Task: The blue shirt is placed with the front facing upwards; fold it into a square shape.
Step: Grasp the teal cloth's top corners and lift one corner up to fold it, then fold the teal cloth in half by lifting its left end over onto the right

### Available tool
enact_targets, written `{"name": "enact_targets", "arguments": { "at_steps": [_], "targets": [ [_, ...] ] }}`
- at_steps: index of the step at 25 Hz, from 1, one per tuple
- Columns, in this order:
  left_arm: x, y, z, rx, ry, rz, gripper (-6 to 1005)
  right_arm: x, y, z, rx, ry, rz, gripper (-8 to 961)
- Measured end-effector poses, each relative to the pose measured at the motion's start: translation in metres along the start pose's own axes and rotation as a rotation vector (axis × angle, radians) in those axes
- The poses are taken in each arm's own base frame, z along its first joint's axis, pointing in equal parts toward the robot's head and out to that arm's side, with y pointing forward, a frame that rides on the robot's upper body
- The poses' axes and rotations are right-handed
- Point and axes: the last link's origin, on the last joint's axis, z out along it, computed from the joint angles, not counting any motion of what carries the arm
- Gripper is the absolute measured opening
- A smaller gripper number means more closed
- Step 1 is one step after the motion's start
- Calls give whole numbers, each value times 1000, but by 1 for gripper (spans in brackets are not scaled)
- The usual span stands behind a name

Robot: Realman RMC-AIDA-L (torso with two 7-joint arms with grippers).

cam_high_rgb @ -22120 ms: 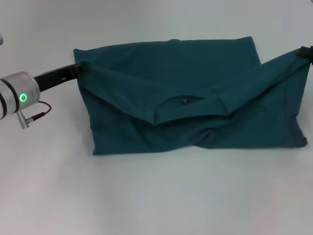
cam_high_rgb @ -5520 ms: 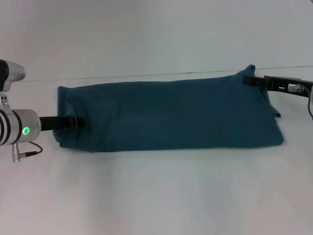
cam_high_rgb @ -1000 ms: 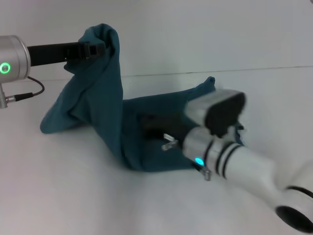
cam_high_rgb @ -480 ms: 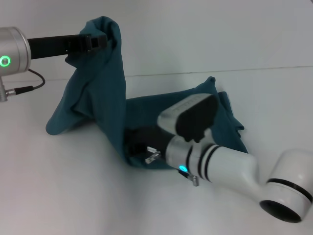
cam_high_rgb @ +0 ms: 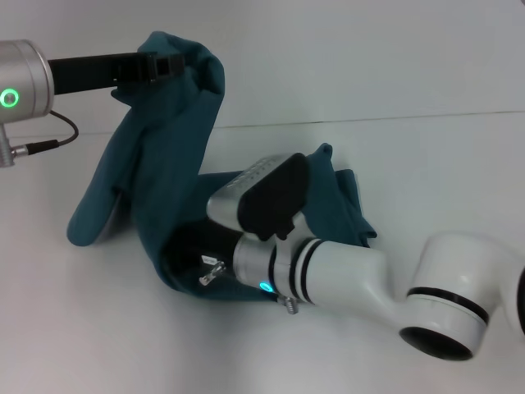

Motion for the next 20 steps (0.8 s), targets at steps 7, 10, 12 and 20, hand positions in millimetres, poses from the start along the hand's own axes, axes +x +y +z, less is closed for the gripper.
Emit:
{"name": "enact_targets", "arguments": {
  "at_steps": [7,10,12,20],
  "targets": [
    [-6,-3,-2,2,-13,-6,101,27,-48,-45,140,-170,208,6],
    [-7,-3,-2,1,-16,-8,101,40,-71,-73,216,-270,269,6],
    [-8,-1,-2,-4,-17,-7,101,45,-82,-86,255,-315,297,6],
    [-11,15,10,-65,-32,0,101,65,-145,-150,518,-486,367,7]
  ]
}}
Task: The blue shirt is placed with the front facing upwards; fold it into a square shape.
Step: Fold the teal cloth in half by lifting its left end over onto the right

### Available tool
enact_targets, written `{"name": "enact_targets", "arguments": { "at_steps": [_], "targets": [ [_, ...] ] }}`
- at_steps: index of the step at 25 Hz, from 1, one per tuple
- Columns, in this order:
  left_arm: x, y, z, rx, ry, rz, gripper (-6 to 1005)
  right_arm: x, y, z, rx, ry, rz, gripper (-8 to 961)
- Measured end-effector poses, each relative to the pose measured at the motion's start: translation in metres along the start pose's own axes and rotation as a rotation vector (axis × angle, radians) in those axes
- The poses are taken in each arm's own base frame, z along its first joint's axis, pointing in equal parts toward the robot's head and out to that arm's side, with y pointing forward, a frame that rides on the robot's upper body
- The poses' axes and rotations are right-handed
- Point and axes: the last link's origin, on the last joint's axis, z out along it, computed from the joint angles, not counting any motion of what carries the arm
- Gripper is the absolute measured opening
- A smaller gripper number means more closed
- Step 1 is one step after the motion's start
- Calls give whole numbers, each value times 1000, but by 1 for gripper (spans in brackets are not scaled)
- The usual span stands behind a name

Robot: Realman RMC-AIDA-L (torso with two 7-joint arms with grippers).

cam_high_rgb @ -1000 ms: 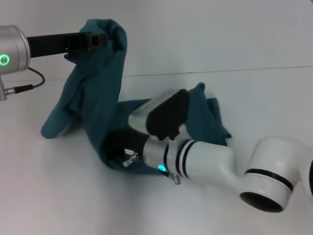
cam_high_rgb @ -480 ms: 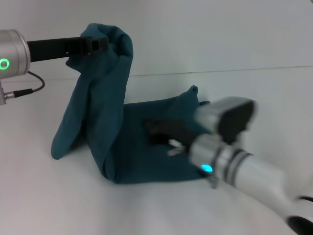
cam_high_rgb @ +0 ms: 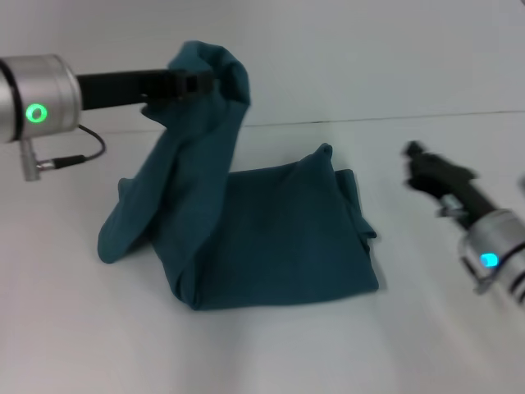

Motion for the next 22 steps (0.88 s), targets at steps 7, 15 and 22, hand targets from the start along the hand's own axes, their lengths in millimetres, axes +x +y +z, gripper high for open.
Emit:
{"name": "enact_targets", "arguments": {
  "at_steps": [7,15,22],
  "targets": [
    [-26,19,37,-88,-58,-29,101,-26,-66,-23,147,-57,50,7],
    [-82,46,103,-160,-197,-27,101,-31,-79,-30,179,-50,15,7],
    [-99,58,120,-188,-181,95,102,-34,-80,-27,181,-53,7,8]
  ]
}}
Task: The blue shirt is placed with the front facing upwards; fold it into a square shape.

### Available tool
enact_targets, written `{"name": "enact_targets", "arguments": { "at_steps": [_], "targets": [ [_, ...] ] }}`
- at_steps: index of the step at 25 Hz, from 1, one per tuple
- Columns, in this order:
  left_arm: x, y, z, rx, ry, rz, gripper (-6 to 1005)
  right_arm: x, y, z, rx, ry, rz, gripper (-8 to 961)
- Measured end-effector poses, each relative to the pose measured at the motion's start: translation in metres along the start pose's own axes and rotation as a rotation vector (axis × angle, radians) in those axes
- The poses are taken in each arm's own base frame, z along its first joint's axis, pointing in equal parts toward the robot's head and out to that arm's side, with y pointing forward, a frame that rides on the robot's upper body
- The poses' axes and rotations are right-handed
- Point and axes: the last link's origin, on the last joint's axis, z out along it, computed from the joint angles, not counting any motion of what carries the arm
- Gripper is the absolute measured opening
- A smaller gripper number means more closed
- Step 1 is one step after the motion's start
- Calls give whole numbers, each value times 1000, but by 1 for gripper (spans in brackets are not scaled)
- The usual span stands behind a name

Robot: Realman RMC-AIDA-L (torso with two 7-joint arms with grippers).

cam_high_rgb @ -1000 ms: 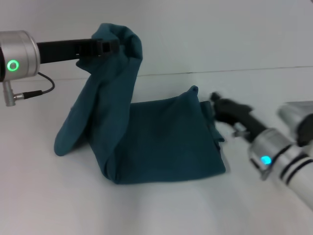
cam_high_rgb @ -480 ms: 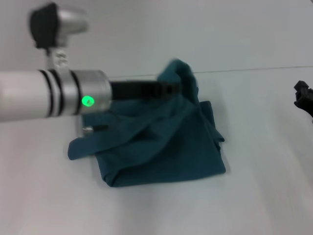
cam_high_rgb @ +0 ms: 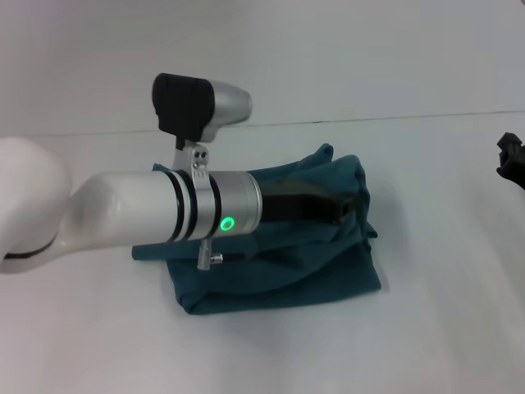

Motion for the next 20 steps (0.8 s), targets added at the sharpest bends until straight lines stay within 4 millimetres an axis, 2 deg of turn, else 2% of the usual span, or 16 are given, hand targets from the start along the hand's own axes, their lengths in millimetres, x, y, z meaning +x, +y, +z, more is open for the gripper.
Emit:
{"name": "enact_targets", "arguments": {
  "at_steps": [5,13,16,20],
  "targets": [
    [0,-1,3,24,46,84,103,-2,-1,1,3,4,-4,8],
    [6,2,-1,35,160,283,389,-5,-10,-4,25,-13,31,9],
    [13,-1,-15,64,258,354,505,-17,-19,-9,14,-47,57,9],
    [17,-12,-38,111,411,409,673,-47,-25,-13,-97,-73,45,32]
  ]
}}
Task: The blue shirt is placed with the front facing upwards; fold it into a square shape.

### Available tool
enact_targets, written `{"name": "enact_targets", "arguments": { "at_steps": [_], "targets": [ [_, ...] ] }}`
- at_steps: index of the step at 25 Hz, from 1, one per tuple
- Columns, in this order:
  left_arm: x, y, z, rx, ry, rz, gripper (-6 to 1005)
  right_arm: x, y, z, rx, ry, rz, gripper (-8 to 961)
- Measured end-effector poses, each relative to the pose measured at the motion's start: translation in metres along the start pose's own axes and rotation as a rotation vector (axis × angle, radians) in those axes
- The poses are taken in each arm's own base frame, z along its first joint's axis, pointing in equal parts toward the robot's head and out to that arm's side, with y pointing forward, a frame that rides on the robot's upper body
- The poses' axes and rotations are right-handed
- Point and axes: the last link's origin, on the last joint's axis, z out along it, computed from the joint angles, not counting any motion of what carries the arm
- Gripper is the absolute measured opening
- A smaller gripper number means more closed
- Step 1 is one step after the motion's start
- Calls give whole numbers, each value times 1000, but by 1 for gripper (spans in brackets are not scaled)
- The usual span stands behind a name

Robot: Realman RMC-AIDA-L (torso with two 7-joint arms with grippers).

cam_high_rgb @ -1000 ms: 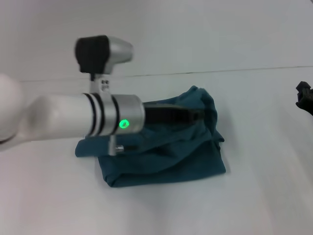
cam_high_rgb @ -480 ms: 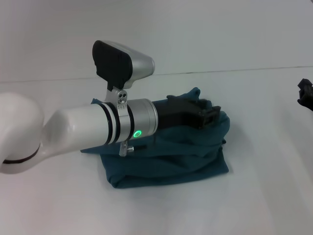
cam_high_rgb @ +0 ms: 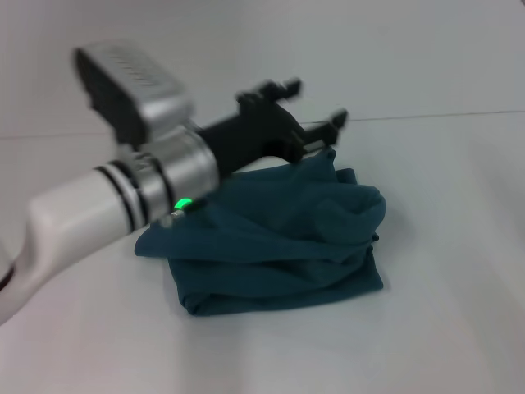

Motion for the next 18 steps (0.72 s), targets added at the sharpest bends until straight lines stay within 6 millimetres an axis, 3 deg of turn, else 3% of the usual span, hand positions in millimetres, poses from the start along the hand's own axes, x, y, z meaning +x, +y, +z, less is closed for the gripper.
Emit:
{"name": "enact_targets", "arguments": {
  "at_steps": [5,9,14,18],
  "targets": [
    [-8,-28,-43,75,210,-81,805,-41,13,10,-241,124,-92,147],
    [-25,-40,-82,162,331,-115,895,-68,39,27,-417,305,-214,187],
    [-44,-43,-115,240,375,-143,889,-99,99,58,-581,587,-388,278],
    [-62,-48,-134,326,348,-172,888,-104,159,79,-665,776,-561,360]
  ]
}}
